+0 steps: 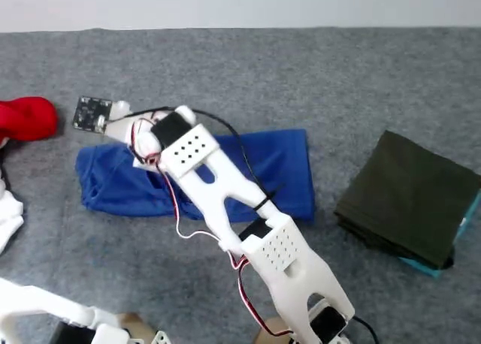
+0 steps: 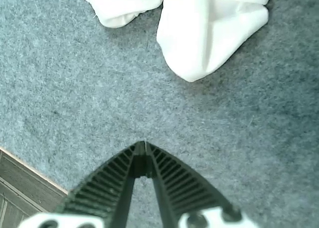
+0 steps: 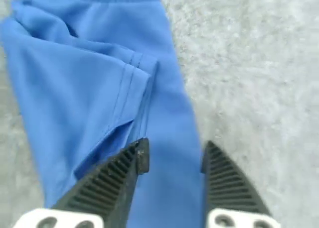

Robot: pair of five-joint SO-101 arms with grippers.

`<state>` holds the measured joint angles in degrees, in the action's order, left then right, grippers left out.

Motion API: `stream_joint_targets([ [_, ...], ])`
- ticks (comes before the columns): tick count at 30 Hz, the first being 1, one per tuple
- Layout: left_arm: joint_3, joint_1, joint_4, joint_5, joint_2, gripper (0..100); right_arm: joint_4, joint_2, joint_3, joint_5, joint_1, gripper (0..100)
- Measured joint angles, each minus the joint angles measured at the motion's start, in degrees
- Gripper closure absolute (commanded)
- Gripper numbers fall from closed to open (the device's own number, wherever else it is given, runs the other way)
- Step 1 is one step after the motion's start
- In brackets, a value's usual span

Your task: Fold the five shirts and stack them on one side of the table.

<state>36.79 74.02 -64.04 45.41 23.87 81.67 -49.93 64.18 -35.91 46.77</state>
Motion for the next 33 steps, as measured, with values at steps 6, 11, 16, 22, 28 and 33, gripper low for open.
stream_joint_targets([
  [6,0.0,-2.46,0.0,0.09,0.0,100,14.42,0.0,10.81,1.76,4.92,98.8],
  [11,0.0,-2.81,0.0,0.18,0.0,100,17.76,-3.16,11.16,5.01,5.98,98.8],
  [16,0.0,-2.81,0.0,0.18,0.0,100,17.58,-10.81,11.16,5.36,5.89,98.8],
  [22,0.0,-2.81,0.0,0.18,0.0,100,16.18,-17.67,11.78,5.36,0.79,98.8],
  [28,0.0,-2.81,0.0,0.18,0.0,100,18.37,-17.76,19.87,5.54,0.09,98.8],
  [33,0.0,-2.81,0.0,0.18,0.0,100,18.64,-17.67,26.46,5.54,3.43,98.8],
])
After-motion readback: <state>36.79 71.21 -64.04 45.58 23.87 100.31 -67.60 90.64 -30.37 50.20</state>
